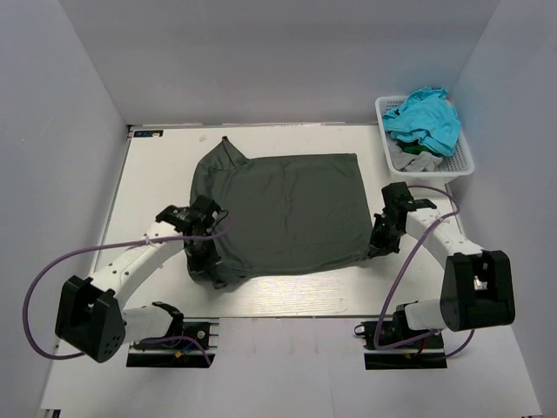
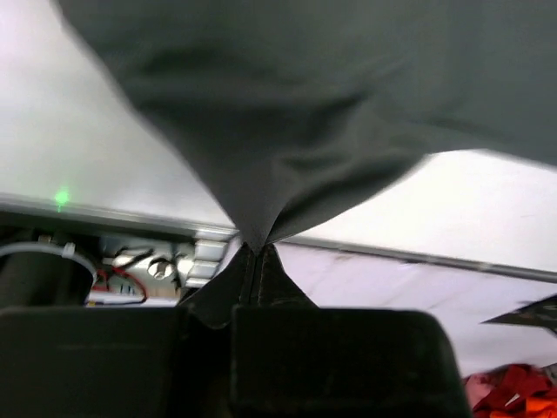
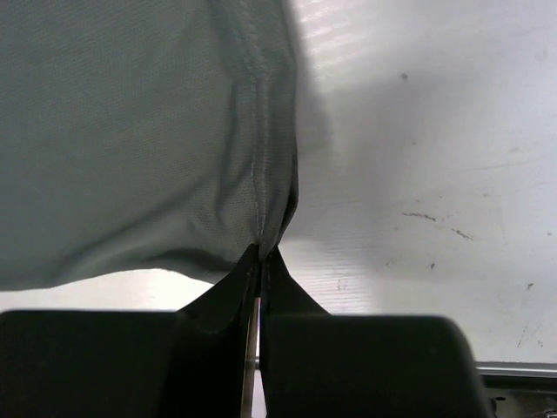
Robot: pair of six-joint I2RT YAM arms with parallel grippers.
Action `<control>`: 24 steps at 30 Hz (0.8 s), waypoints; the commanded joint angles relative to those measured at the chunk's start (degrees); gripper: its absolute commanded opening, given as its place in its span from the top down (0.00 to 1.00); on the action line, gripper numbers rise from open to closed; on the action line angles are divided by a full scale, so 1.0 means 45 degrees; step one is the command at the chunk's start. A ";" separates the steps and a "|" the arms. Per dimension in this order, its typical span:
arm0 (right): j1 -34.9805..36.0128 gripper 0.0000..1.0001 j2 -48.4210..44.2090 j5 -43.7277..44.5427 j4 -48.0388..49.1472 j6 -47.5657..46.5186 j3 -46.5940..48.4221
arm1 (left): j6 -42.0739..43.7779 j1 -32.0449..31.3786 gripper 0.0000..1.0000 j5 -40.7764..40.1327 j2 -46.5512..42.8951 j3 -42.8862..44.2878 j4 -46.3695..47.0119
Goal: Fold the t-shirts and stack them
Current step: Grap the side of the flattened tshirt closest away from the robot with both arms, then fold the flattened tshirt in 1/3 of the way
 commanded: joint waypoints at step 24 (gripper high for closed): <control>-0.0075 1.00 0.4696 0.0318 -0.0393 -0.1037 0.7823 | 0.2829 0.0755 1.00 -0.6479 0.6416 0.7528 0.2642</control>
